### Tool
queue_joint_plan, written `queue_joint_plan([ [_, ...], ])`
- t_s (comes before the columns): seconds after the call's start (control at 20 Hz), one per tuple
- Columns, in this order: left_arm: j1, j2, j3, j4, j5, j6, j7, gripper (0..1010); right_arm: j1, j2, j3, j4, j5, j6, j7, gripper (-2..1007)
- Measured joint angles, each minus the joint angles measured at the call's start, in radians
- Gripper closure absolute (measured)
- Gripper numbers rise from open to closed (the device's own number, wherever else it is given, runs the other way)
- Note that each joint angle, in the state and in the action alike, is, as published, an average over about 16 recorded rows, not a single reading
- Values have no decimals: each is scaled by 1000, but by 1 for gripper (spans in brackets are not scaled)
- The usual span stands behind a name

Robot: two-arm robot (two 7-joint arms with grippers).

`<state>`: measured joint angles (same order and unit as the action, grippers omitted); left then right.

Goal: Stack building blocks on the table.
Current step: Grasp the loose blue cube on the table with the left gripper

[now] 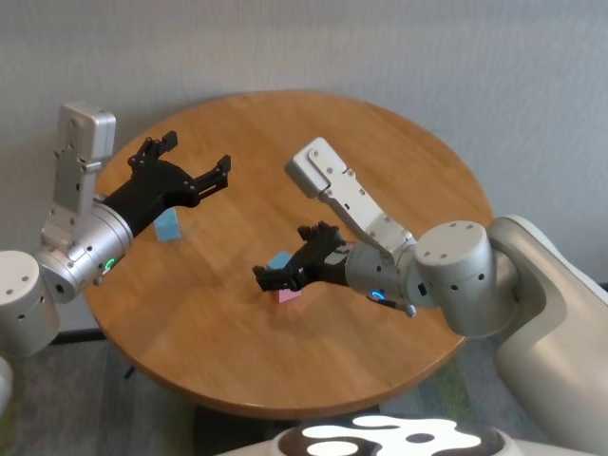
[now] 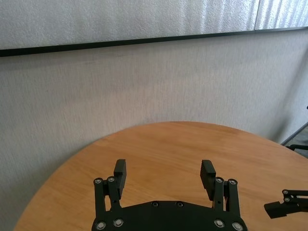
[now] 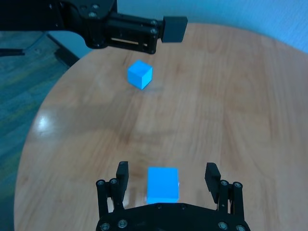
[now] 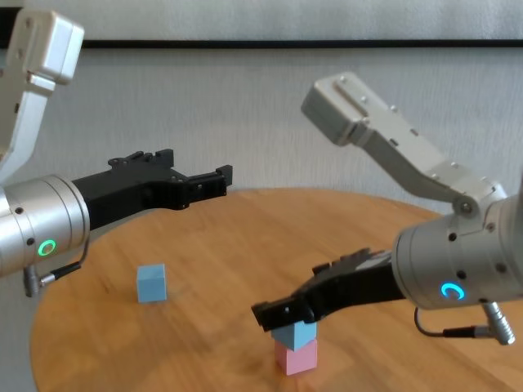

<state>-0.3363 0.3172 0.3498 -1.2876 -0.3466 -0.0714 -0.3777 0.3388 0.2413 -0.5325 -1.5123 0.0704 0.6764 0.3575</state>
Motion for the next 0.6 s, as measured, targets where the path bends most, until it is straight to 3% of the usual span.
queue_joint_plan([
  [0.3, 0, 0, 0, 0, 0, 0, 0, 10, -39, 12, 31, -50, -26, -91, -33, 0],
  [0.6, 0, 0, 0, 0, 0, 0, 0, 10, -74, 13, 70, -75, -66, -206, -104, 0],
])
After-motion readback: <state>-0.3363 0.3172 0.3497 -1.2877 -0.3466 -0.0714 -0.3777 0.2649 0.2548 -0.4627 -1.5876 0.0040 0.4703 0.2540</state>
